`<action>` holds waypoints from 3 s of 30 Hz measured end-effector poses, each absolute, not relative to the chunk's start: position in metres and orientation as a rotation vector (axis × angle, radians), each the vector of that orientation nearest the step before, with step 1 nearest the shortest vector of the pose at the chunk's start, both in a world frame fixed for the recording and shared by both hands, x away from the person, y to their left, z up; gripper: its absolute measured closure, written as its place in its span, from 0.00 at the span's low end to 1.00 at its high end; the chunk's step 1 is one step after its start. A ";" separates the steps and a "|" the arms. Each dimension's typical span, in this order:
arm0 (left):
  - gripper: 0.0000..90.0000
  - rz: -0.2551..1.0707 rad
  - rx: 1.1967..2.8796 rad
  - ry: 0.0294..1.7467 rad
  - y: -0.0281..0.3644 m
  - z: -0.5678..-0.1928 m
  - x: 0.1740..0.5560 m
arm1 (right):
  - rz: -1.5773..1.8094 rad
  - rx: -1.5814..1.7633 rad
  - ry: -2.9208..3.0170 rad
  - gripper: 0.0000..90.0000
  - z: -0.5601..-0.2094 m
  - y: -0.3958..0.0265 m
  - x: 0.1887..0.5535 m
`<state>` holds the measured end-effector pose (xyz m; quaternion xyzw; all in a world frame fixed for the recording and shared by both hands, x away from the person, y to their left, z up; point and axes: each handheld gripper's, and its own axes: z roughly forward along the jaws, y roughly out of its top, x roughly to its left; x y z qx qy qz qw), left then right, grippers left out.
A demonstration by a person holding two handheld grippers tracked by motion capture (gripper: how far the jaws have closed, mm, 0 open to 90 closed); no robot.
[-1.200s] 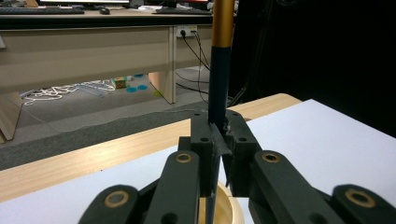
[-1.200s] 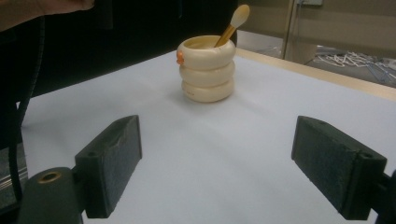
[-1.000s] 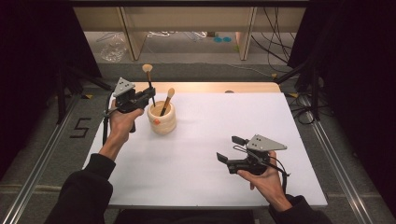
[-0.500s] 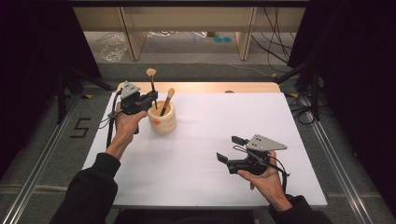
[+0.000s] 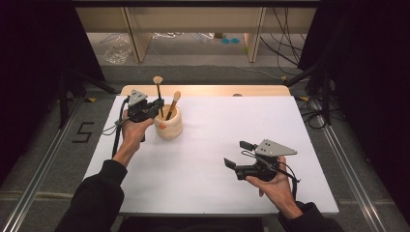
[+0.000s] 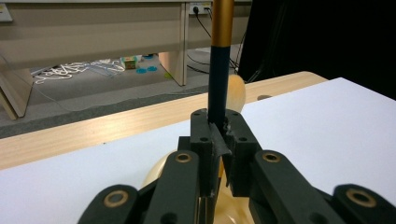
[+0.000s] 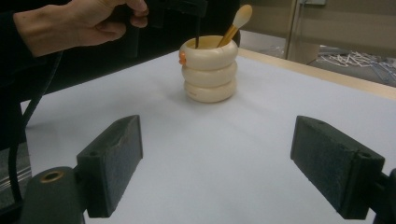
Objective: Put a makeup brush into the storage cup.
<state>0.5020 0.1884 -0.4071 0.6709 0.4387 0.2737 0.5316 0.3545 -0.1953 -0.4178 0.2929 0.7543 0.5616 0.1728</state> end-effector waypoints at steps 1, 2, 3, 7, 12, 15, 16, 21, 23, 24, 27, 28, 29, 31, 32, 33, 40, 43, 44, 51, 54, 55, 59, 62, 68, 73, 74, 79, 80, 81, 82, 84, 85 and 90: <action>0.93 0.661 1.617 1.037 0.189 -0.408 0.502 | 1.596 0.828 2.138 0.20 -0.418 -0.195 0.355; 0.93 0.659 1.619 1.036 0.188 -0.408 0.502 | 1.589 0.831 2.142 0.20 -0.418 -0.195 0.355; 0.93 0.654 1.618 1.040 0.187 -0.409 0.502 | 1.578 0.841 2.149 0.20 -0.418 -0.195 0.354; 0.93 0.658 1.629 1.034 0.187 -0.409 0.502 | 1.580 0.836 2.149 0.20 -0.418 -0.195 0.354; 0.92 0.649 1.633 1.041 0.186 -0.411 0.503 | 1.582 0.858 2.164 0.20 -0.417 -0.195 0.353; 0.92 0.645 1.640 1.037 0.186 -0.412 0.503 | 1.585 0.858 2.164 0.20 -0.417 -0.195 0.353; 0.92 0.641 1.638 1.044 0.185 -0.413 0.504 | 1.586 0.856 2.163 0.20 -0.417 -0.195 0.353; 0.92 0.633 1.652 1.040 0.184 -0.414 0.504 | 1.586 0.832 2.159 0.21 -0.418 -0.195 0.354; 0.91 0.632 1.655 1.040 0.183 -0.415 0.504 | 1.587 0.833 2.159 0.21 -0.418 -0.195 0.354; 0.90 0.628 1.655 1.044 0.183 -0.415 0.504 | 1.587 0.833 2.159 0.21 -0.418 -0.195 0.355; 0.83 0.631 1.656 1.058 0.184 -0.415 0.503 | 1.587 0.833 2.159 0.21 -0.418 -0.195 0.355; 0.78 0.623 1.653 1.063 0.184 -0.416 0.503 | 1.588 0.835 2.158 0.21 -0.418 -0.195 0.354; 0.72 0.622 1.655 1.063 0.185 -0.417 0.503 | 1.587 0.836 2.158 0.21 -0.418 -0.195 0.355; 0.69 0.615 1.644 1.067 0.187 -0.417 0.501 | 1.586 0.837 2.158 0.20 -0.418 -0.195 0.355; 0.65 0.613 1.641 1.068 0.188 -0.417 0.501 | 1.587 0.838 2.157 0.20 -0.418 -0.195 0.355; 0.63 0.614 1.644 1.074 0.188 -0.416 0.500 | 1.587 0.839 2.156 0.20 -0.418 -0.195 0.355; 0.56 0.606 1.644 1.070 0.192 -0.409 0.492 | 1.609 0.843 2.139 0.20 -0.418 -0.195 0.355; 0.55 0.596 1.638 1.064 0.194 -0.405 0.487 | 1.609 0.844 2.124 0.20 -0.418 -0.196 0.356; 0.54 0.581 1.626 1.068 0.194 -0.404 0.484 | 1.610 0.852 2.128 0.20 -0.418 -0.196 0.356; 0.46 0.555 1.645 1.029 0.196 -0.396 0.465 | 1.601 0.851 2.123 0.19 -0.418 -0.196 0.356; 0.43 0.537 1.657 1.010 0.195 -0.393 0.455 | 1.607 0.849 2.117 0.19 -0.418 -0.196 0.356; 0.42 0.532 1.657 1.007 0.194 -0.392 0.451 | 1.603 0.850 2.123 0.19 -0.418 -0.196 0.356; 0.39 0.513 1.651 0.991 0.195 -0.390 0.437 | 1.603 0.850 2.118 0.19 -0.418 -0.196 0.356; 0.37 0.512 1.653 0.980 0.197 -0.387 0.427 | 1.586 0.857 2.127 0.19 -0.417 -0.197 0.356; 0.32 0.505 1.660 0.949 0.196 -0.384 0.408 | 1.585 0.882 2.135 0.19 -0.417 -0.197 0.355; 0.29 0.506 1.680 0.926 0.195 -0.388 0.395 | 1.599 0.857 2.111 0.19 -0.417 -0.199 0.356; 0.27 0.501 1.678 0.932 0.196 -0.389 0.393 | 1.597 0.856 2.112 0.19 -0.417 -0.199 0.356; 0.23 0.507 1.683 0.923 0.197 -0.392 0.381 | 1.593 0.860 2.101 0.18 -0.417 -0.200 0.356; 0.23 0.511 1.686 0.922 0.197 -0.393 0.379 | 1.591 0.862 2.106 0.19 -0.417 -0.201 0.356; 0.22 0.511 1.690 0.923 0.197 -0.393 0.377 | 1.595 0.858 2.102 0.18 -0.417 -0.201 0.356; 0.21 0.502 1.689 0.922 0.196 -0.394 0.375 | 1.593 0.869 2.108 0.18 -0.417 -0.201 0.355; 0.20 0.496 1.690 0.922 0.196 -0.396 0.369 | 1.595 0.881 2.121 0.18 -0.417 -0.201 0.354; 0.20 0.492 1.691 0.920 0.196 -0.396 0.367 | 1.584 0.861 2.100 0.18 -0.417 -0.202 0.355; 0.19 0.506 1.710 0.900 0.194 -0.398 0.357 | 1.583 0.894 2.118 0.19 -0.417 -0.202 0.352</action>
